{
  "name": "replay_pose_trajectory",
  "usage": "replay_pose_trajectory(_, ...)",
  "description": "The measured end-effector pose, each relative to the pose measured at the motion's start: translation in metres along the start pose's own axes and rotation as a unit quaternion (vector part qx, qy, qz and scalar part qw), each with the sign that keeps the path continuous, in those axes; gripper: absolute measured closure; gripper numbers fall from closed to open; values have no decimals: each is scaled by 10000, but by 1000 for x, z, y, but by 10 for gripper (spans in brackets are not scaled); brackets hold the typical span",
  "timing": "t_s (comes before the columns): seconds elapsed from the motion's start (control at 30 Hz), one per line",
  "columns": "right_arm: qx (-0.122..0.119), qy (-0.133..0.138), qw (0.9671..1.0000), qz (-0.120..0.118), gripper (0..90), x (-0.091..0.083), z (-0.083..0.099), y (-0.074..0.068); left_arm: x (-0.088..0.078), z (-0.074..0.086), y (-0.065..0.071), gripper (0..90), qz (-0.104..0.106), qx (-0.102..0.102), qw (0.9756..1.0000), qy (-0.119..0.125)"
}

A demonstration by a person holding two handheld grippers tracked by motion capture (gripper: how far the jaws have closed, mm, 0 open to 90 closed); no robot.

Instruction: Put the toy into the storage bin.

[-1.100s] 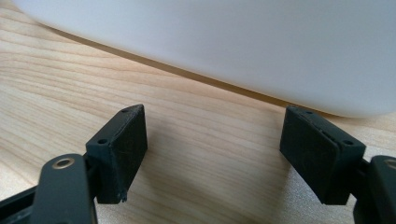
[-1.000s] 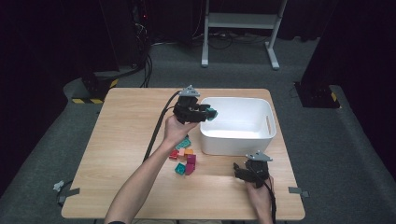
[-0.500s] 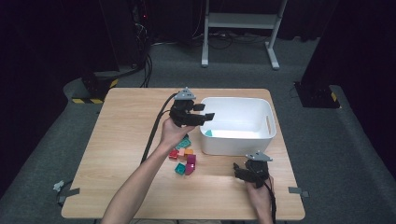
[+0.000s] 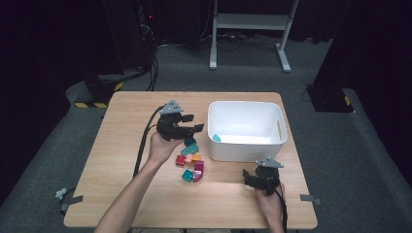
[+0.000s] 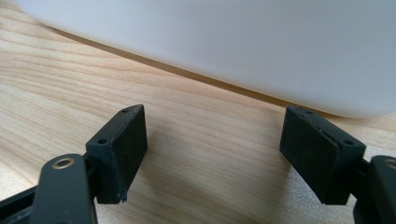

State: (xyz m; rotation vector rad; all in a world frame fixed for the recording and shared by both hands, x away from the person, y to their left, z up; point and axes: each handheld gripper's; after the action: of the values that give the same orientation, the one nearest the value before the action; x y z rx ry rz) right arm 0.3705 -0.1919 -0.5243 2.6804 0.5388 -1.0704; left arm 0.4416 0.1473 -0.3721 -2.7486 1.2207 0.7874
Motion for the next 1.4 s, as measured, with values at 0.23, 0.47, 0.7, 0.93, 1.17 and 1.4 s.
replay_pose_trajectory(0.23, 2, -1, 10000, -1, 229, 0, 0, 0, -19, 24, -11, 398, -265, -117, 9996, -4)
replay_pose_trajectory(0.47, 1, 1, 10000, 0, 229, 0, 0, 0, -30, 45, -17, 393, -477, -242, 9986, -37)
replay_pose_trajectory(0.7, 2, 1, 10000, 4, 229, 0, 0, 0, -35, 69, -17, 382, -602, -247, 9977, -171)
replay_pose_trajectory(0.93, 1, 4, 10000, 7, 229, 0, 0, 0, -35, 91, -17, 378, -748, -314, 9963, -278)
replay_pose_trajectory(1.17, 6, 3, 10000, 11, 229, 0, 0, 0, -28, 112, -15, 366, -919, -327, 9941, -476)
replay_pose_trajectory(1.4, 8, 3, 10000, 10, 230, 0, 0, 0, -12, 129, -15, 362, -996, -452, 9919, -643)
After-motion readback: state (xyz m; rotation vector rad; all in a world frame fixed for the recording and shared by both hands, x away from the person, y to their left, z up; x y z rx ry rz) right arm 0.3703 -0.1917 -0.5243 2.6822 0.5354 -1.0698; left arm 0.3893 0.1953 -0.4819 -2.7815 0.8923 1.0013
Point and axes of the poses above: each handheld gripper's, and its own axes: x roughly forward along the jaws, z roughly out of its underside, y roughly to its right, and after that the axes turned 3 degrees about -x, right-handed
